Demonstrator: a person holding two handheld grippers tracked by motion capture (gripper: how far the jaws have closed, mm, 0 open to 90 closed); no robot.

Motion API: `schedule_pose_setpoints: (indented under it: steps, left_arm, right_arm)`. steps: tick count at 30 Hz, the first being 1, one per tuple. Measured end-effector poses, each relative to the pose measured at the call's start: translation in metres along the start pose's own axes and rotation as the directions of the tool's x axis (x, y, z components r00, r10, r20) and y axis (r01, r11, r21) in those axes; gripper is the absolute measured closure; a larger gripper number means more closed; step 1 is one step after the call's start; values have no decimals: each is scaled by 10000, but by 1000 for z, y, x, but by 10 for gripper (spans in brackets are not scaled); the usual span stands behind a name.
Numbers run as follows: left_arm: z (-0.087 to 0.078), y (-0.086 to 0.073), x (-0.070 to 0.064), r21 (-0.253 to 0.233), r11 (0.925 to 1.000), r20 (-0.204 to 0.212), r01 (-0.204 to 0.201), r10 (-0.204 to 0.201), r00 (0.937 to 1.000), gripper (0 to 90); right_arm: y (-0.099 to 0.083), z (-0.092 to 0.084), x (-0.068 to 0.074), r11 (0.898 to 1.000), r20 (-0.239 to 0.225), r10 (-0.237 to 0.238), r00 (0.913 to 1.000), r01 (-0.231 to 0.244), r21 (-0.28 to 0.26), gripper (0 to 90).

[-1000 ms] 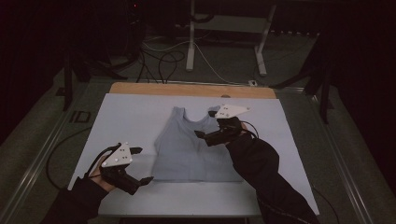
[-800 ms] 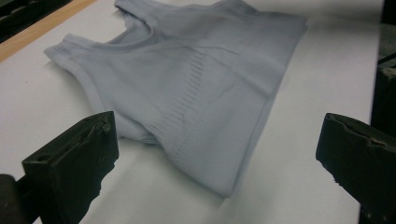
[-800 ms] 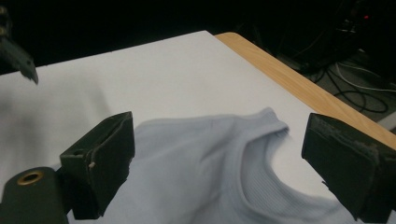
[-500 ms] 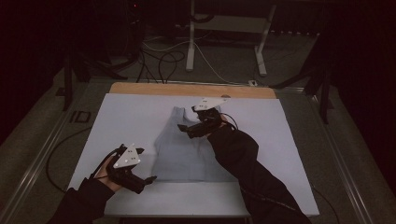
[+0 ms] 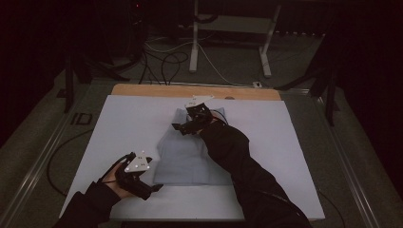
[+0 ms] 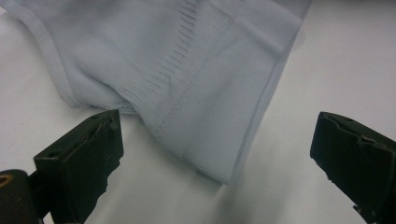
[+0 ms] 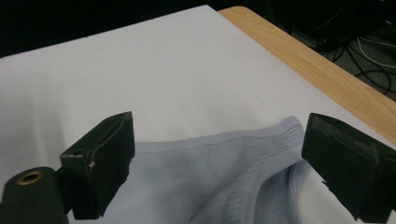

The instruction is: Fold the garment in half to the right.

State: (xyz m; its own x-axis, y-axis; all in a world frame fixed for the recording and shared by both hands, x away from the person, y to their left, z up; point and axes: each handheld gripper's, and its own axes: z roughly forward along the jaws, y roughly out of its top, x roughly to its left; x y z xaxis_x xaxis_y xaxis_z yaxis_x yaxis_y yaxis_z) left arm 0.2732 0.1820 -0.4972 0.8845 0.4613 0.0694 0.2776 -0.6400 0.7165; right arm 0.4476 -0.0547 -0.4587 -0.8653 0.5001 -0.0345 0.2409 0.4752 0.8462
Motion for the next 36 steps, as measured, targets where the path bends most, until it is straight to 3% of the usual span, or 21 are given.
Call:
schedule_pose_setpoints:
  steps: [4,10,16,19,24,31,36]
  left_arm:
    - [6,-5,2,189,9993,276,-324,319,9991,75]
    - [16,-9,8,559,9983,354,-165,145,9993,141]
    - [22,-12,8,762,9964,496,-374,337,9982,169]
    - [24,-14,8,804,9964,600,-277,229,9979,200]
    - [26,-15,10,851,9959,652,-312,257,9975,331]
    - [32,-16,10,1041,9927,606,-612,551,9966,438]
    - [33,-14,12,975,9933,749,-619,547,9957,546]
  right_arm:
    - [-4,8,-6,9999,-77,100,9999,-100,59,96]
    - [-8,20,-14,9989,52,319,9995,-320,335,96]
    - [-10,31,-21,9976,96,292,9995,-298,627,96]
    - [-10,36,-24,9972,127,305,9995,-313,677,96]
    - [-8,50,-35,9949,321,574,9978,-598,811,96]
    - [-9,63,-47,9902,464,889,9950,-933,1040,108]
    - [-9,68,-50,9888,543,850,9949,-909,1187,120]
